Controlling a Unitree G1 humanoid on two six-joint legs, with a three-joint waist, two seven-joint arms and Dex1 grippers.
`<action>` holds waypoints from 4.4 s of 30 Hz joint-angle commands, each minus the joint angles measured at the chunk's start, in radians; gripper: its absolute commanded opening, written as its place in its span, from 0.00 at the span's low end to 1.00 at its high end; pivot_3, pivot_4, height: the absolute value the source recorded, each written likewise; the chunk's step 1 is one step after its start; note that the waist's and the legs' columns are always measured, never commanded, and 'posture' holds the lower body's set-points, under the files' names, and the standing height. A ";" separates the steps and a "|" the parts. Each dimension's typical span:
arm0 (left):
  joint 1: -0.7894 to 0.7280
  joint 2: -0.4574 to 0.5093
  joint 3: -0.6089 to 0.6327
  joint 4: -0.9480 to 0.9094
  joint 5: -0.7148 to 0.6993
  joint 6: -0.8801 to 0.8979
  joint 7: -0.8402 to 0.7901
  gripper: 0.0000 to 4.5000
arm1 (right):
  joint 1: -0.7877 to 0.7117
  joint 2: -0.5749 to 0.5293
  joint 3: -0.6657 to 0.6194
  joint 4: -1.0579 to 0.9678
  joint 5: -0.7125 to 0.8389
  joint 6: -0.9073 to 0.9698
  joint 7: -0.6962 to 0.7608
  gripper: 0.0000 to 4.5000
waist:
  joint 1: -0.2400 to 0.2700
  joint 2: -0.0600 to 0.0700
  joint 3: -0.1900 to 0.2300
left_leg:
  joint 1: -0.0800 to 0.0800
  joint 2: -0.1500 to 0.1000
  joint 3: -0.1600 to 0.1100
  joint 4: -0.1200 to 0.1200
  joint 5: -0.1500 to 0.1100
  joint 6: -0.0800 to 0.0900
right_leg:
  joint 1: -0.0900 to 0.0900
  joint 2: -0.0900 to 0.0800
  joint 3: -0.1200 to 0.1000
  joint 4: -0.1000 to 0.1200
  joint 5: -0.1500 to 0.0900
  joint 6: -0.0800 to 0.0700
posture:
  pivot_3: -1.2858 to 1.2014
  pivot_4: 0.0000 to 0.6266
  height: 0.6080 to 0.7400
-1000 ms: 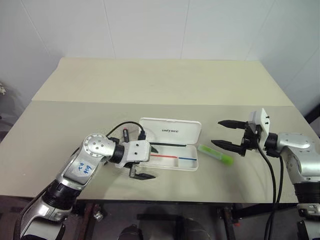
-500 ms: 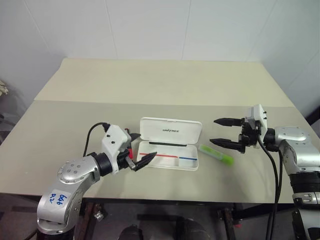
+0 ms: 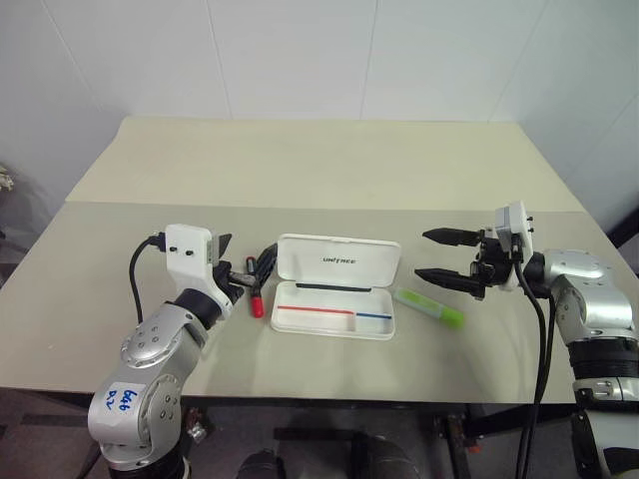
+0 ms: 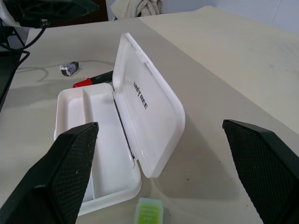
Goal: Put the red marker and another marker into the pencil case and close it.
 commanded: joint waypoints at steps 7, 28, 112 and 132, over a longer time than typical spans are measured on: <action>0.045 -0.041 0.014 -0.003 -0.011 0.066 0.089 1.00 | -0.036 0.004 -0.009 0.025 -0.009 -0.035 0.006 1.00 | 0.000 0.000 0.000 | 0.000 0.000 0.000 0.000 0.000 0.000 | 0.000 0.000 0.000 0.000 0.000 0.000 | 0.52 0.24 1.00; -0.135 0.054 -0.025 0.298 0.010 0.204 0.106 1.00 | 0.003 0.019 -0.020 -0.013 -0.013 -0.034 -0.032 1.00 | 0.000 0.000 0.000 | 0.000 0.000 0.000 0.000 0.000 0.000 | 0.000 0.000 -0.001 -0.001 0.000 0.000 | 0.52 0.24 1.00; -0.703 0.473 -0.677 0.909 0.092 -0.535 -1.103 0.13 | 0.334 -0.060 -0.149 -0.392 0.114 0.015 -0.146 1.00 | 0.007 -0.002 0.001 | -0.002 0.001 0.005 -0.001 -0.001 -0.002 | -0.002 0.001 0.002 -0.006 0.000 0.002 | 0.52 0.24 1.00; -0.773 0.293 -0.695 1.161 0.258 -0.650 -1.098 0.41 | 0.438 -0.066 -0.187 -0.512 0.140 0.052 -0.251 1.00 | 0.025 -0.002 0.001 | -0.003 0.001 0.005 0.000 -0.003 0.001 | -0.002 0.001 0.002 -0.006 0.001 0.003 | 0.52 0.24 1.00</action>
